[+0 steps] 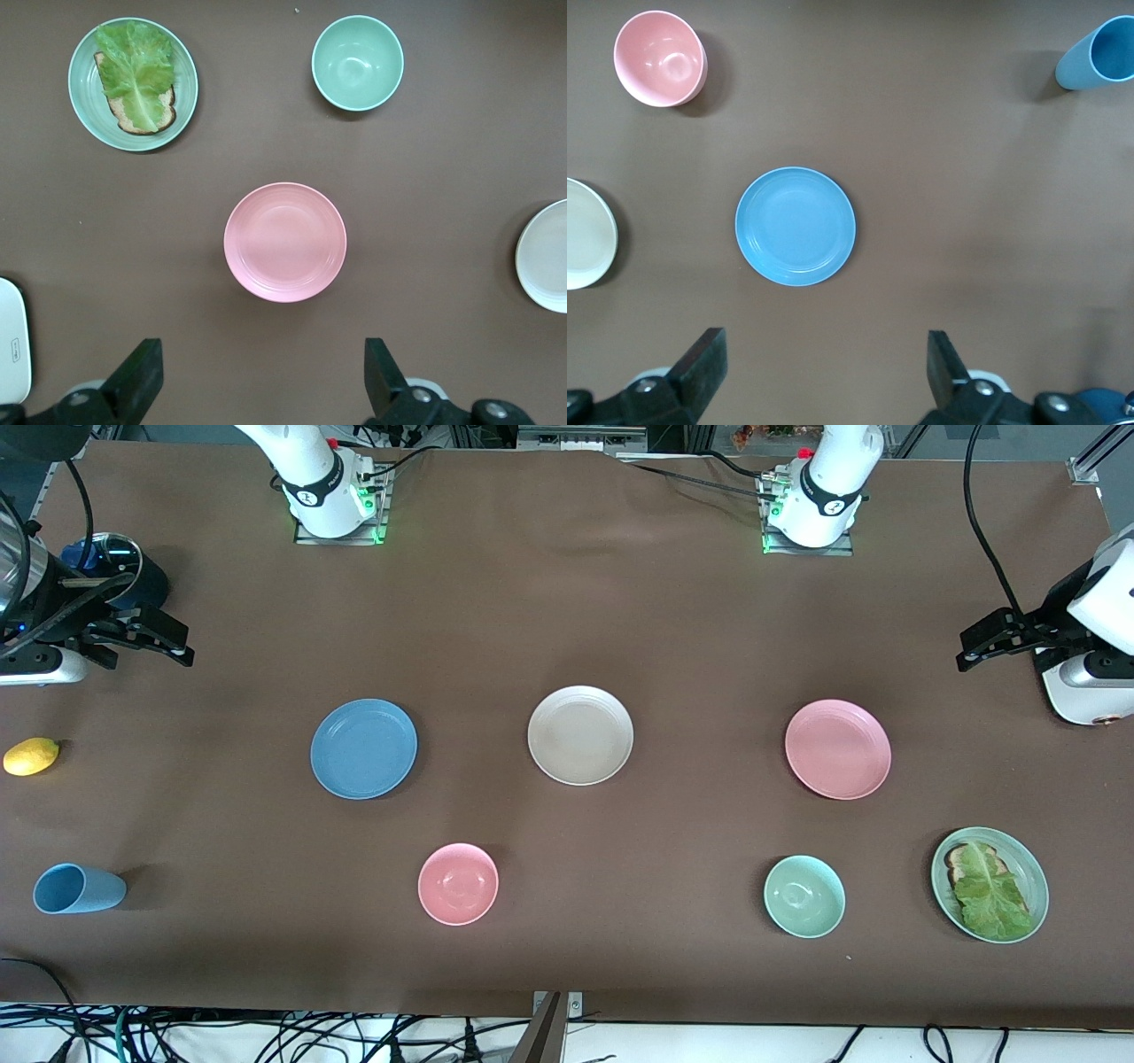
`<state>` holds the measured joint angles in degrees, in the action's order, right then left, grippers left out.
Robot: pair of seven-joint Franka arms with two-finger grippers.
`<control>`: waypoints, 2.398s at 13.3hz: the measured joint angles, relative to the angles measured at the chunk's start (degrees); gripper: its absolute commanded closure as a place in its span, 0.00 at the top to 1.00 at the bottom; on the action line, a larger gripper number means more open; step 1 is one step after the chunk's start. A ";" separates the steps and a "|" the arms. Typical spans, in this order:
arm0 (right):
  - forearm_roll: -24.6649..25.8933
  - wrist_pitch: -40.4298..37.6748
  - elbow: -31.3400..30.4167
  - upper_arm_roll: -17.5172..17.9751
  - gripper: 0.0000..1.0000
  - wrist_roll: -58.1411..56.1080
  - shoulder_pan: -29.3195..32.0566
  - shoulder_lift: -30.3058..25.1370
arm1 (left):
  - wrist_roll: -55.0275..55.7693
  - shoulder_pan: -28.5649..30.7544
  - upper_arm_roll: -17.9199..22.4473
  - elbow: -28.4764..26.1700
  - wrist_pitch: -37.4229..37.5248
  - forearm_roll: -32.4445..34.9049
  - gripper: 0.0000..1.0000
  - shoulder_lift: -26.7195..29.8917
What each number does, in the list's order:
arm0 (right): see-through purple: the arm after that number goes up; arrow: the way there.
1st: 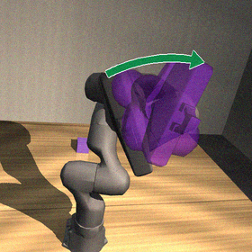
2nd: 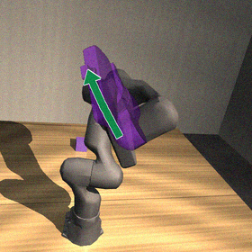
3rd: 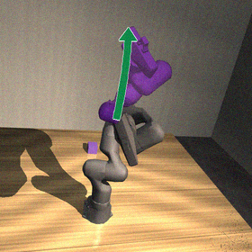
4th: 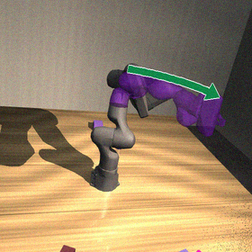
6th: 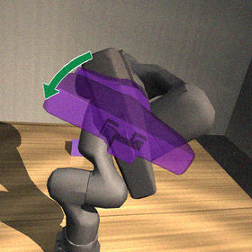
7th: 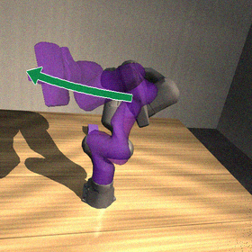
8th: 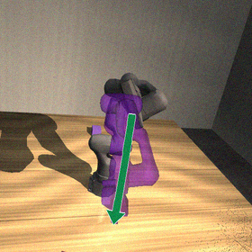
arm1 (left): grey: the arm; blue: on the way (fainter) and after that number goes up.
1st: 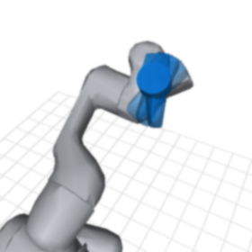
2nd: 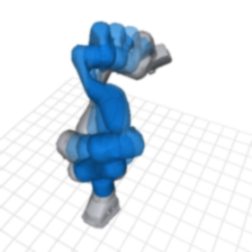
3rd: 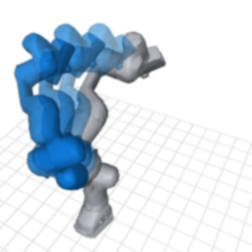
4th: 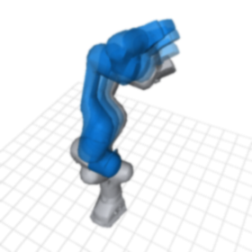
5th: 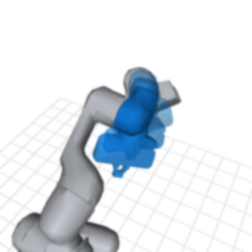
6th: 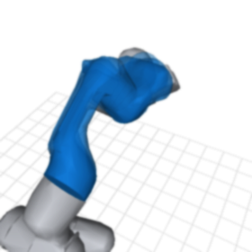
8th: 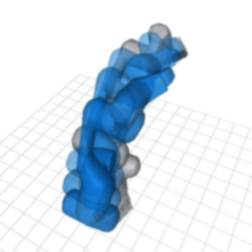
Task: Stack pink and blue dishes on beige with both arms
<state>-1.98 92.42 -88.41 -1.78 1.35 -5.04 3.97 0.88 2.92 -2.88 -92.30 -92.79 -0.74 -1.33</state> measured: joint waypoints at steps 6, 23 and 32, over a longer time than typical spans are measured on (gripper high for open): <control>0.00 0.00 0.00 -0.28 1.00 -0.02 0.31 0.60 | 1.37 0.33 0.28 -0.01 0.01 0.00 1.00 -0.72; 0.00 0.00 0.06 -0.15 1.00 -0.03 0.18 0.63 | 1.85 4.01 0.48 -11.36 -15.47 0.16 1.00 -10.49; 0.00 0.00 0.06 -0.15 1.00 -0.03 0.19 0.63 | -12.79 11.15 0.51 -42.59 -52.71 0.70 1.00 -8.71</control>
<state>-1.99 92.42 -88.35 -1.93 1.32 -4.85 4.60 -11.91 14.07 -2.37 -134.89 -145.50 -0.04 -10.04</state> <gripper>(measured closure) 0.000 0.000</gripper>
